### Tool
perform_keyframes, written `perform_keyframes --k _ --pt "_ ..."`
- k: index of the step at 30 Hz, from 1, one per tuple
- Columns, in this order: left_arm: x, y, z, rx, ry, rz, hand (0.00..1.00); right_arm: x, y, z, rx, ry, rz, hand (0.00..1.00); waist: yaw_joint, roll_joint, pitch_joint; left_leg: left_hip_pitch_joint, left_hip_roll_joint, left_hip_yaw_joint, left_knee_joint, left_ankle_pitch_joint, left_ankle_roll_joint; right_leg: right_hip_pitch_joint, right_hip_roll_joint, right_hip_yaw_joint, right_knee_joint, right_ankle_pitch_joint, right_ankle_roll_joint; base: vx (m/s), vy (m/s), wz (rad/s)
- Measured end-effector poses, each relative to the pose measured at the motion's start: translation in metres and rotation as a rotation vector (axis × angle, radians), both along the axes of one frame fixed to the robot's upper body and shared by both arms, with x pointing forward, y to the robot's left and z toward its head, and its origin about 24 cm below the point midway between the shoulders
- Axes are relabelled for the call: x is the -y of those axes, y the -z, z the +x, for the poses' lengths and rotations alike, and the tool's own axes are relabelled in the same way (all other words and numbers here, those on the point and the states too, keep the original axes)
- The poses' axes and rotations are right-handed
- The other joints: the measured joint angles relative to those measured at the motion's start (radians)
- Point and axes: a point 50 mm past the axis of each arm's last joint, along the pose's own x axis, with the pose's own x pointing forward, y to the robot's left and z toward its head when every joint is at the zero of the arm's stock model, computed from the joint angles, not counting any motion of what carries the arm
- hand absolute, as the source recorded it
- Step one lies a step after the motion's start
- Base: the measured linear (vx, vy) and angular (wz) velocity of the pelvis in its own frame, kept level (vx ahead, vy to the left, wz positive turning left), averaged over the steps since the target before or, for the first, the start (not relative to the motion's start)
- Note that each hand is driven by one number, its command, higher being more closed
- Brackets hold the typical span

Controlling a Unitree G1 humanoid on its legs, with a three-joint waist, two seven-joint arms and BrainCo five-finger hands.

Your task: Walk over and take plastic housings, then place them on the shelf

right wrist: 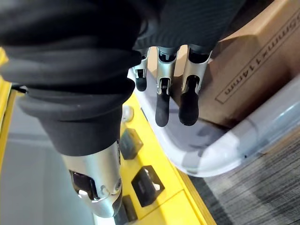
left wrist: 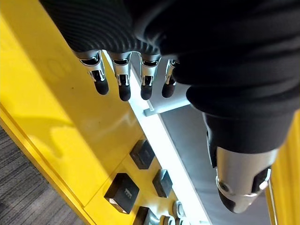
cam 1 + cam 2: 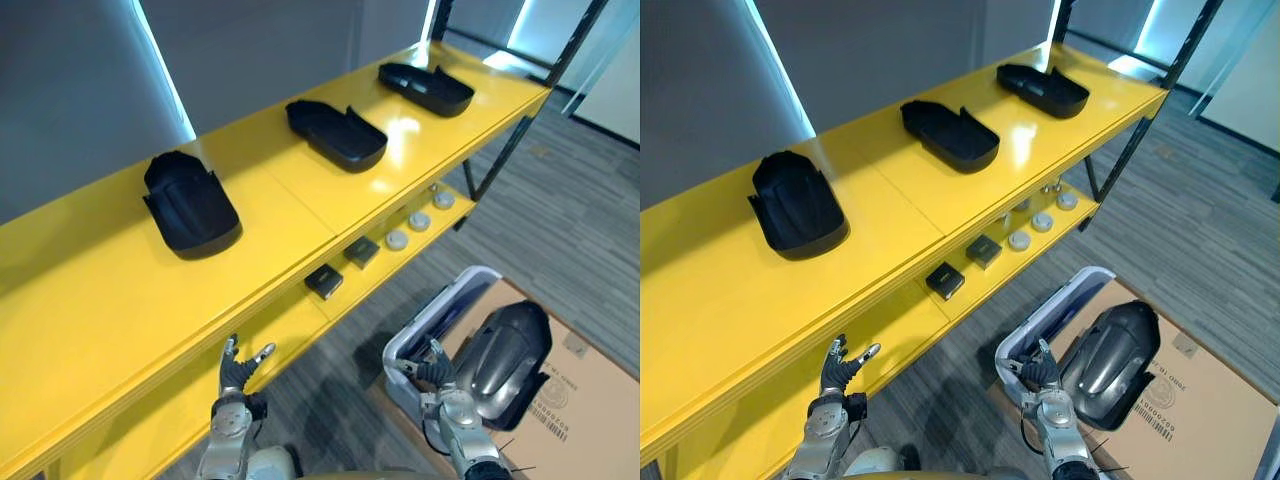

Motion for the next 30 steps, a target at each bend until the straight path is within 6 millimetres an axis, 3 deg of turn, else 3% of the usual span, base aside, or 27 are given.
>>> perform_keyframes --k 5,7,9,12,16,19,26,30 --pt "0.003 0.008 -0.009 -0.048 0.018 -0.003 0.00 -0.003 -0.004 0.008 0.023 -0.005 0.003 0.00 -0.017 0.016 -0.002 0.044 0.016 0.051 -0.046 0.008 0.001 -0.028 0.023 0.085 -0.010 0.032 0.006 -0.01 -0.009 -0.77" --pt "0.002 0.009 -0.010 -0.061 0.017 0.001 0.00 -0.002 -0.009 0.014 0.046 -0.011 -0.002 0.00 -0.024 0.052 -0.006 0.047 0.048 0.111 -0.052 0.009 0.001 -0.081 0.046 0.056 -0.013 0.097 0.020 -0.09 -0.019 -1.27" --pt "-0.001 0.010 -0.010 -0.067 0.019 0.018 0.00 -0.006 -0.014 0.017 0.077 -0.016 0.008 0.00 -0.021 0.055 -0.005 0.064 0.057 0.137 -0.055 0.009 0.001 -0.080 0.035 -0.021 -0.048 0.118 0.012 -0.06 -0.060 -1.19" --pt "0.000 0.012 -0.007 -0.079 0.035 0.022 0.00 -0.005 -0.019 0.016 0.108 -0.006 0.025 0.00 -0.032 0.071 -0.006 0.073 0.038 0.136 -0.055 0.009 0.001 -0.077 0.030 -0.006 -0.091 0.151 0.004 -0.08 -0.036 -0.63" --pt "0.008 0.008 0.004 -0.056 0.081 0.022 0.00 -0.001 -0.023 0.000 0.139 0.033 0.057 0.00 -0.059 0.072 -0.005 0.072 0.023 0.041 -0.064 0.009 0.000 -0.049 0.021 -0.055 -0.127 0.164 -0.005 -0.13 0.008 0.26" --pt "0.009 0.010 0.001 -0.066 0.086 0.023 0.00 -0.004 -0.036 0.006 0.215 0.020 0.076 0.00 -0.073 0.069 -0.004 0.075 0.022 0.003 -0.115 0.004 -0.005 -0.052 0.024 -0.065 -0.161 0.172 0.005 -0.16 0.022 0.15" --pt "0.007 0.016 -0.013 -0.106 0.087 0.027 0.00 -0.017 -0.060 0.013 0.342 -0.002 0.103 0.00 -0.074 0.060 0.001 0.081 0.002 0.037 -0.147 0.000 -0.013 -0.052 0.009 -0.046 -0.218 0.226 0.028 -0.05 0.036 -0.16" --pt "0.000 0.017 -0.016 -0.117 0.093 0.060 0.00 -0.018 -0.077 0.019 0.433 -0.007 0.090 0.00 -0.074 0.060 0.002 0.079 0.002 0.128 -0.147 0.002 -0.002 -0.105 0.025 0.053 -0.219 0.267 0.024 0.06 0.026 -0.69"
